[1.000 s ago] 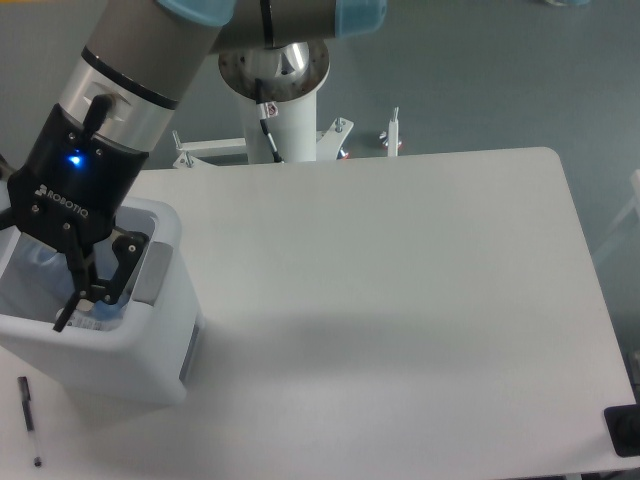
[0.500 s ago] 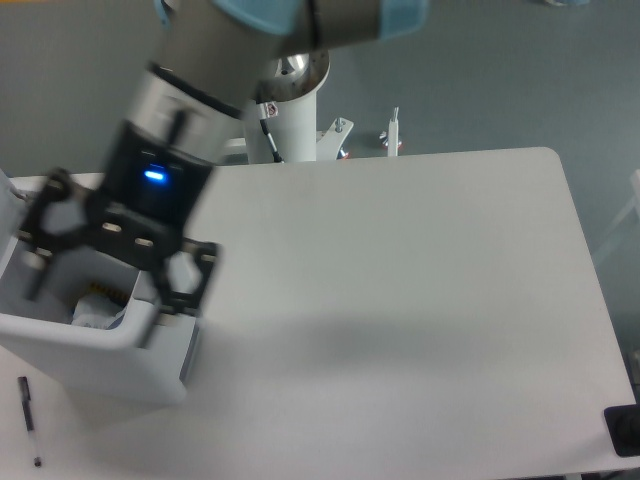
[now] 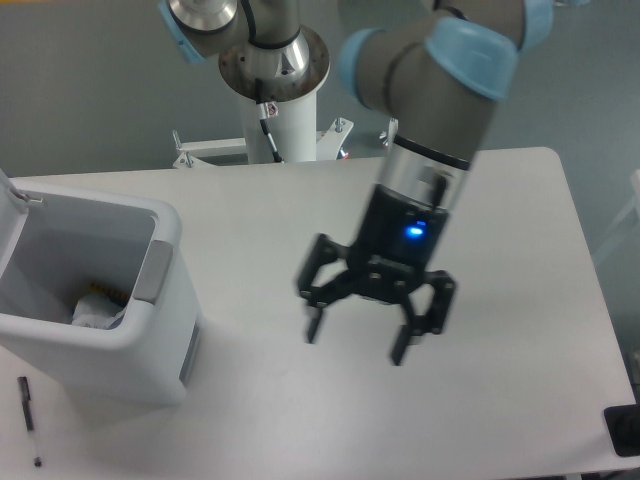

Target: Place the trash in the trash can

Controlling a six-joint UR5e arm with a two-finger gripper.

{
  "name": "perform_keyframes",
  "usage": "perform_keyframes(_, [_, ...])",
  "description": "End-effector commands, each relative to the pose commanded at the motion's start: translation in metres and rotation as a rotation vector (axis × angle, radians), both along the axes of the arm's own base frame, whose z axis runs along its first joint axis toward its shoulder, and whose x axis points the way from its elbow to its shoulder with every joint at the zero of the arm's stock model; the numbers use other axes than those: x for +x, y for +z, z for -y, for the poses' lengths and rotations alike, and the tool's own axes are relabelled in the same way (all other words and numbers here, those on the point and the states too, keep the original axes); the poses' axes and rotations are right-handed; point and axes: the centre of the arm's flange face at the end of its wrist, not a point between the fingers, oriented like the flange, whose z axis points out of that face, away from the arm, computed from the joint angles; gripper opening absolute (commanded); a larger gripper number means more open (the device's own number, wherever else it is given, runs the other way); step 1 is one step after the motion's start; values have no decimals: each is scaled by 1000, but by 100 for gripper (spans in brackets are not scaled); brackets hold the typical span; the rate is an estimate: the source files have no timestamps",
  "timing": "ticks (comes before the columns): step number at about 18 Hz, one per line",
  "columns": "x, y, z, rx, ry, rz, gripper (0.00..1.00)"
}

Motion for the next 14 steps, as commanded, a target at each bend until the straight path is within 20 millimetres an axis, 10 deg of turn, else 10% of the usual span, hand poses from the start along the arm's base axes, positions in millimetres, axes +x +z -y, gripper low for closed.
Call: perform_keyframes(14, [-23, -64, 33, -635, -463, -311, 100])
